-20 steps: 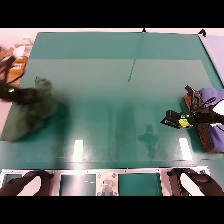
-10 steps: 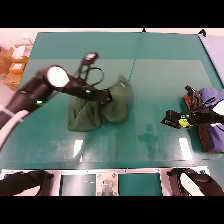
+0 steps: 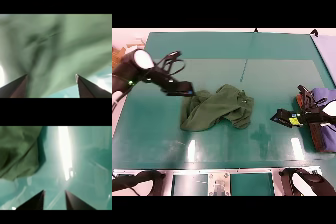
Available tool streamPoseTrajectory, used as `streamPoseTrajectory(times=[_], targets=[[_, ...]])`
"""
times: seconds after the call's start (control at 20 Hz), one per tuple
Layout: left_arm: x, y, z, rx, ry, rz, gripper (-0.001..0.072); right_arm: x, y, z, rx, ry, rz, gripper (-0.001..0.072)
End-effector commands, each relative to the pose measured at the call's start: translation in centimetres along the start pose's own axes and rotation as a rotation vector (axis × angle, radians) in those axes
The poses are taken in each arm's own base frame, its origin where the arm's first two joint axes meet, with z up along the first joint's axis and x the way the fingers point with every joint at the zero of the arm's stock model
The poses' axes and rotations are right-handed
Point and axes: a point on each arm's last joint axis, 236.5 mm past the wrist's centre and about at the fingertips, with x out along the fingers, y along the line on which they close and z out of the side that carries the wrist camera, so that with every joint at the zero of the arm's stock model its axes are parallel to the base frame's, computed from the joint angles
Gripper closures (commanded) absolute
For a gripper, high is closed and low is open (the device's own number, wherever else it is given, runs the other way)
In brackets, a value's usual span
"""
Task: Fold the shirts.
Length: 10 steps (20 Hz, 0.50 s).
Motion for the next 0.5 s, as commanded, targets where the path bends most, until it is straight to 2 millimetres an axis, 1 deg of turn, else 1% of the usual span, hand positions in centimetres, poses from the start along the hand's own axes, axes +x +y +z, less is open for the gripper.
streamPoseTrajectory(times=[0.0, 0.05, 0.1, 0.15, 0.25, 0.35, 0.45], targets=[[1.4, 8.2, -3.8, -0.169, 0.078, 0.091, -0.0013, 1.1, 0.9, 3.0, 0.065, -0.108, 0.066, 0.0378], [2.7, 9.4, -4.2, -0.212, 0.054, 0.083, -0.0013, 1.7, 1.6, 4.0, 0.085, -0.129, 0.104, 0.0376], [3.8, 9.8, -4.1, -0.234, 0.014, 0.052, -0.0013, 2.4, 2.0, 4.9, 0.095, -0.136, 0.134, 0.0316], [5.0, 9.6, -3.9, -0.242, -0.020, 0.016, -0.0013, 3.3, 2.3, 5.6, 0.111, -0.124, 0.159, 0.0269], [7.0, 9.1, -3.6, -0.250, -0.033, -0.046, -0.0013, 5.5, 2.3, 6.3, 0.152, -0.073, 0.183, 0.0261], [9.0, 8.9, -3.4, -0.286, -0.019, -0.098, -0.0013, 7.6, 2.2, 6.6, 0.169, -0.019, 0.195, 0.0261], [10.5, 8.7, -3.0, -0.324, -0.021, -0.138, -0.0013, 9.6, 2.7, 6.8, 0.168, 0.024, 0.209, 0.0261]])
